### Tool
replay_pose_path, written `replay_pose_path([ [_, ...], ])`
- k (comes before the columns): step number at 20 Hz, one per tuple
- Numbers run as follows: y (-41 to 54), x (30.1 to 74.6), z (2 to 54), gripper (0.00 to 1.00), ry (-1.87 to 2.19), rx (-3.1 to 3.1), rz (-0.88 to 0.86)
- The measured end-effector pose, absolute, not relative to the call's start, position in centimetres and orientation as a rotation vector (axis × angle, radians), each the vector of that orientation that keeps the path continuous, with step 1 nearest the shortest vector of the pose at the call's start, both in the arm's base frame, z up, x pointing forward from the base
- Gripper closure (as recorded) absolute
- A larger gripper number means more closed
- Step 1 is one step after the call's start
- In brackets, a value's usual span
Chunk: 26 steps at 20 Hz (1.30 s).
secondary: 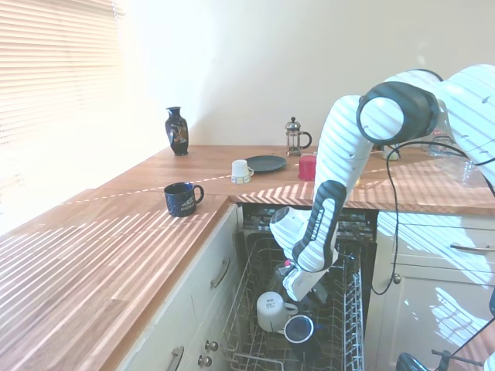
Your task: Take a mug cup out of the rack
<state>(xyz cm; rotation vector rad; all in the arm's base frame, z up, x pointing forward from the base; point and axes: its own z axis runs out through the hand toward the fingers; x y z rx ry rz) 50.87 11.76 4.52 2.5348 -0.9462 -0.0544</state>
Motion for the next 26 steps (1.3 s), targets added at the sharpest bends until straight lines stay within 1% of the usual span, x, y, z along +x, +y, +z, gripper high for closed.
replay_pose_path([
  [7, 14.2, 52.8, 5.0, 1.00, -0.912, 2.490, -0.080],
  [15, 13.0, 53.8, 4.1, 1.00, -0.963, 2.476, -0.091],
  [26, 12.8, 53.3, 4.5, 1.00, -0.944, 2.474, -0.067],
])
